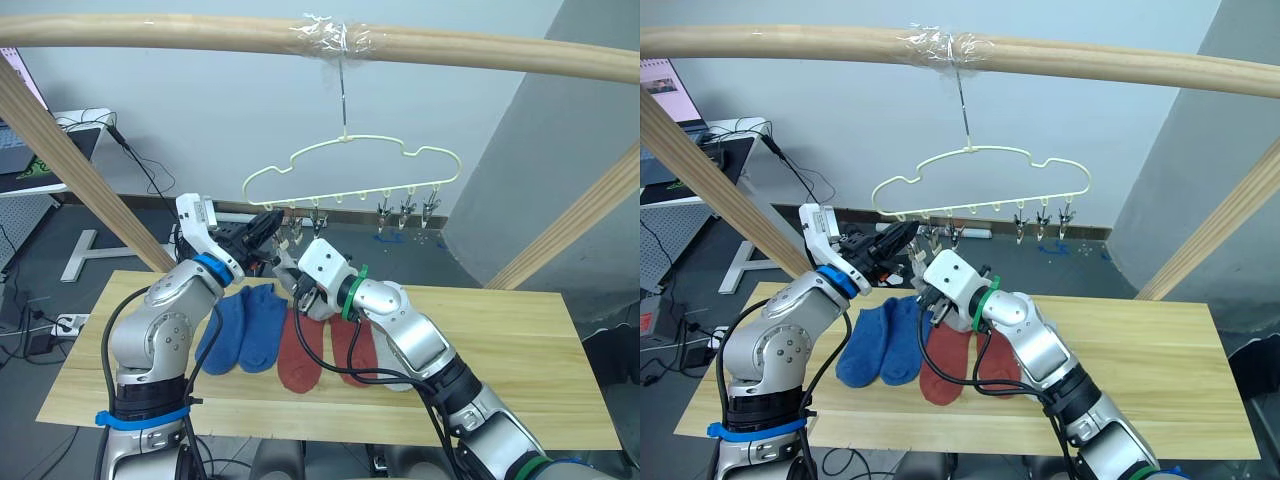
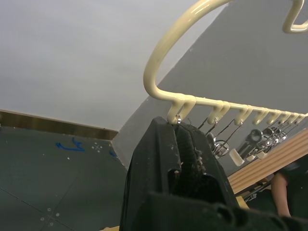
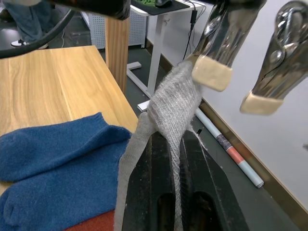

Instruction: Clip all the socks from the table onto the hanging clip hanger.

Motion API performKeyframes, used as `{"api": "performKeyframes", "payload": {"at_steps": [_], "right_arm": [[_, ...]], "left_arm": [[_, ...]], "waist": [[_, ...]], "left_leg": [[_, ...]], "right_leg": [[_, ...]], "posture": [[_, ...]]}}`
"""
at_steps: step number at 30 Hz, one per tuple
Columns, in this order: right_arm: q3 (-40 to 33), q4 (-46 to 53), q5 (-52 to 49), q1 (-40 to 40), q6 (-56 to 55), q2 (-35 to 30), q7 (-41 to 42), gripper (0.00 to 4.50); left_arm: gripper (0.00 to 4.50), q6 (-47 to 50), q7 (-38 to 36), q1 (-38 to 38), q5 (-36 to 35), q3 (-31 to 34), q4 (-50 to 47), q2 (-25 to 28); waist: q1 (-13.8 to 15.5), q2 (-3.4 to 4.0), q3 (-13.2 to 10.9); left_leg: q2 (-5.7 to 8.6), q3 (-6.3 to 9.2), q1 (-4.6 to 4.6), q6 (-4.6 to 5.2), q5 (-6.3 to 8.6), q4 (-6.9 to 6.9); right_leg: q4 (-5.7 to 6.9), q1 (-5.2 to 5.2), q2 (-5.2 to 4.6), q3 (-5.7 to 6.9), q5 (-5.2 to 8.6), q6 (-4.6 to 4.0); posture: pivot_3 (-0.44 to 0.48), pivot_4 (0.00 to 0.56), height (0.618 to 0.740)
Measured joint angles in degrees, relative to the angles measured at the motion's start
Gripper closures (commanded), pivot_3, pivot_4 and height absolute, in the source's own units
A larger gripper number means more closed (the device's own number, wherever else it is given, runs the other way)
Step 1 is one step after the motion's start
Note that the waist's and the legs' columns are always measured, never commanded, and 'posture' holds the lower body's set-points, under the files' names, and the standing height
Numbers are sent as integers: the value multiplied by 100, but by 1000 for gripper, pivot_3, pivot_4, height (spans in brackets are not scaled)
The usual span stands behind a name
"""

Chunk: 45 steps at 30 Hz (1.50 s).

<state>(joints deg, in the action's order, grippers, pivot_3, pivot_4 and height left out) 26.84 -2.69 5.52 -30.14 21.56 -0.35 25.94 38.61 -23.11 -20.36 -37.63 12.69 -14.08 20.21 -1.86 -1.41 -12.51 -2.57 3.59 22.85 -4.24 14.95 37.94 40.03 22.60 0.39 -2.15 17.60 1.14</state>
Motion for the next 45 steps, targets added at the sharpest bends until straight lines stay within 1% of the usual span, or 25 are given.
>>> {"api": "performKeyframes", "payload": {"at_steps": [11, 13, 14, 16, 17, 20, 21, 22, 24, 26, 31, 34, 37, 40, 42, 45], "right_arm": [[-97, -8, -8, -44, 0, 182, -3, 4447], [-99, -9, -8, -44, 2, 190, -1, 4500], [-99, -9, -8, -44, 2, 195, 0, 4500], [-109, -9, -13, -44, 2, 228, 0, 4500], [-145, -9, -28, -45, 2, 282, -8, 4500], [-289, -9, -171, -48, 2, 403, -14, 3712], [-324, -9, -209, -48, 2, 422, -24, 3429], [-343, -9, -215, -49, 2, 430, -56, 3148], [-322, -16, -201, -64, 2, 431, -98, 2374], [-255, -62, -121, -112, -2, 383, -99, 1770], [-66, -95, 81, -102, -6, 71, -22, 1770], [-17, 140, 177, 98, -37, -263, 83, 1770], [-38, 515, 206, 372, -43, -593, 193, 1770], [-98, 1119, 192, 656, 60, -908, 348, 1770], [-118, 1419, 150, 746, 144, -1016, 428, 1770], [-238, 2051, -17, 1041, 300, -1300, 623, 1770]], "left_arm": [[4500, -31, 11, 85, 81, -118, -118, -14], [3876, -35, 1, 118, 43, -98, -119, -19], [3644, -35, -1, 131, 21, -90, -122, -19], [2930, -34, -12, 172, -4, -85, -149, -5], [2659, -33, -20, 216, 2, -94, -157, 20], [1612, -48, -87, 381, 72, -124, -192, 158], [1344, -48, -139, 429, 77, -124, -223, 219], [1339, -57, -171, 455, 87, -123, -249, 262], [1339, -95, -224, 507, 115, -123, -331, 316], [1339, -169, -243, 514, 156, -122, -370, 334], [1339, -525, -268, 826, 538, -138, -409, 464], [1339, -1120, -460, 1054, 1008, -395, -429, 582], [1339, -1598, -662, 1325, 1311, -675, -478, 586], [1339, -2003, -670, 1400, 1519, -906, -447, 286], [1339, -2189, -628, 1396, 1660, -1035, -425, 180], [1339, -2586, -364, 1376, 2107, -1257, -331, -115]], "waist": [[5, -1, 1], [6, -1, 1], [7, -1, 1], [7, -1, 1], [7, -1, 1], [7, -2, 2], [7, -2, 2], [10, -3, 2], [11, -3, 2], [13, -4, 3], [16, -4, 4], [30, -5, 4], [33, -5, 4], [35, -5, 5], [23, -5, 5], [15, -5, 6]], "left_leg": [[-1, 0, 3, 0, 0, 0], [-2, 0, 3, 0, 0, 0], [-3, -1, 3, 0, 0, 0], [-3, -1, 3, 0, 0, 0], [-3, 0, 3, 0, 0, 0], [-5, 0, 3, 0, 0, 0], [-5, -1, 3, 0, 0, 0], [-5, 0, 3, 0, 0, 0], [-4, 0, 3, 1, 0, 0], [-3, 0, 2, 1, 0, 1], [-4, -2, 3, 1, 1, 0], [-2, -3, 5, 1, 1, -1], [-1, -11, 5, 3, 1, 0], [-2, -10, 5, 4, 2, 2], [-4, -10, 2, 5, 2, 2], [-5, -9, 2, 5, 2, 3]], "right_leg": [[3, 5, 0, 0, -3, -4], [4, 6, 0, 0, -3, -4], [5, 6, -1, 0, -3, -5], [6, 8, -1, -1, -3, -6], [7, 8, -1, -1, -4, -6], [9, 9, -2, -1, -4, -7], [9, 10, -2, -1, -5, -8], [12, 10, -2, -1, -5, -8], [12, 10, -2, -1, -5, -9], [14, 11, -2, -1, -6, -9], [16, 15, -1, -2, -7, -11], [16, 17, -1, -3, -7, -11], [16, 17, -2, -8, -7, -11], [17, 17, -2, -9, -8, -10], [19, 17, 0, -10, -9, -13], [22, 17, 1, -10, -9, -13]], "posture": [[4, 158, 705], [5, 158, 705], [7, 158, 705], [9, 158, 705], [9, 158, 705], [17, 158, 705], [17, 158, 705], [19, 158, 705], [20, 158, 705], [21, 158, 705], [24, 157, 705], [17, 158, 705], [9, 159, 705], [-2, 161, 705], [-9, 162, 705], [-27, 165, 705]]}}
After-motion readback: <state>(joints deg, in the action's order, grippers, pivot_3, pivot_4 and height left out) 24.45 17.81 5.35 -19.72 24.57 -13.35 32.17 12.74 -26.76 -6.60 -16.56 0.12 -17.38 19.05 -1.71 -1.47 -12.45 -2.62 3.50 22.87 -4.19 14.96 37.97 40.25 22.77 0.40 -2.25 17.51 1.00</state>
